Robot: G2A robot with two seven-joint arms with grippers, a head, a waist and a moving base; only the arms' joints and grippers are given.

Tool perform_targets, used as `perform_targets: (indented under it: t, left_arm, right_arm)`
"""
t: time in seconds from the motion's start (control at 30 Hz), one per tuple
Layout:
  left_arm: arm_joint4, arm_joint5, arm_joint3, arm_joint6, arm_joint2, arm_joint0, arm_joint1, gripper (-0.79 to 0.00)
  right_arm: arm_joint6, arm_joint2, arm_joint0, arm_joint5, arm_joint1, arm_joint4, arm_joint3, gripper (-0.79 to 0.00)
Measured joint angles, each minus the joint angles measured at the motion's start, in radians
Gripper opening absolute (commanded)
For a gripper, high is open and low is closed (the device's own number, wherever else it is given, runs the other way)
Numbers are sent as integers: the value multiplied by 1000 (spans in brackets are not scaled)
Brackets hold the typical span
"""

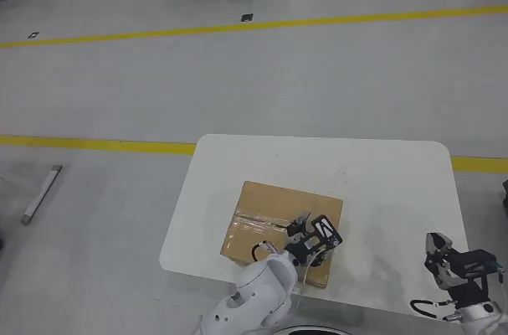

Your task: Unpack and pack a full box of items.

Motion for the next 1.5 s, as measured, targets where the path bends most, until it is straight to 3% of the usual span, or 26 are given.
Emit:
perform_targets:
  t: [0.7,0.87,0.93,0.97,1.03,1.33,1.5]
  left_arm:
    - [59,-15,8,-47,7,22,-24,-9]
    - [61,13,25,-39,-4,15,-32,-188]
    - [60,22,31,-37,-7,12,-35,-299]
    - [59,27,35,-35,-10,10,-37,-437]
    - [59,35,39,-33,-12,9,-40,-536]
    - [61,43,48,-27,-22,15,-51,-754]
    - [63,40,44,-23,-32,27,-53,-785]
  right_arm:
    - [5,-7,3,0,-6,-6,7,-785]
    - [4,-7,1,1,-7,-5,5,-785]
    - [3,-6,0,0,-8,-4,5,-785]
    - [3,-6,-1,0,-8,-3,6,-785]
    - [3,-6,-2,0,-8,-3,7,-785]
    - [6,-8,-2,2,-11,-3,10,-785]
    - [9,-11,-1,2,-12,-4,12,-785]
